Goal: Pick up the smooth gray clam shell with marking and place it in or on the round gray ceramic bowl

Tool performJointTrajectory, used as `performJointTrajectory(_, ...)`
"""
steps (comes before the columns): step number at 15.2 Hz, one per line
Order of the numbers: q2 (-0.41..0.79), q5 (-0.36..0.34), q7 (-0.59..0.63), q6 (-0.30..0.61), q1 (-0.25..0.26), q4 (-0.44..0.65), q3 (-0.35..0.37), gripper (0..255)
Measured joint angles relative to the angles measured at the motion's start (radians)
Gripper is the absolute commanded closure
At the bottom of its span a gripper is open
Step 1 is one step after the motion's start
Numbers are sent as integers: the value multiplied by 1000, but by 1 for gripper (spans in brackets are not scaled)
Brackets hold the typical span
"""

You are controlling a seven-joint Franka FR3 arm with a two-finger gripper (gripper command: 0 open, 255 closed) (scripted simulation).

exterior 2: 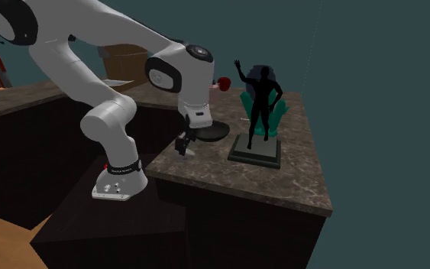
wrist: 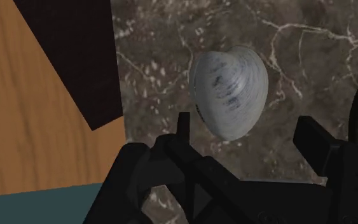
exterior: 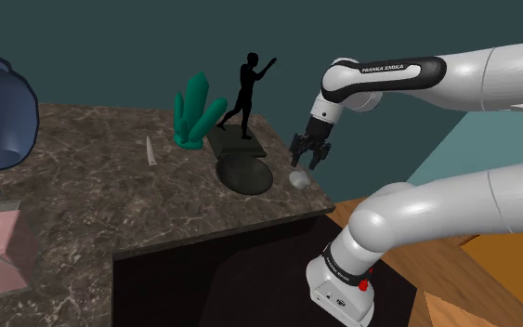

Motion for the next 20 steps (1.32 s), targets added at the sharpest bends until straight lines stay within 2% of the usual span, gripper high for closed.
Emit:
performJointTrajectory(2,87,30,60,-6,-10,25,-11,0)
performJointTrajectory(4,111,40,74,14,-12,11,-14,0)
performJointTrajectory(9,126,50,78,79,-7,-45,-12,0)
performJointTrajectory(15,132,52,76,89,-6,-49,-12,0)
performJointTrajectory(16,132,52,76,89,-6,-49,-12,255)
performJointTrajectory(20,131,52,76,90,-6,-49,-12,255)
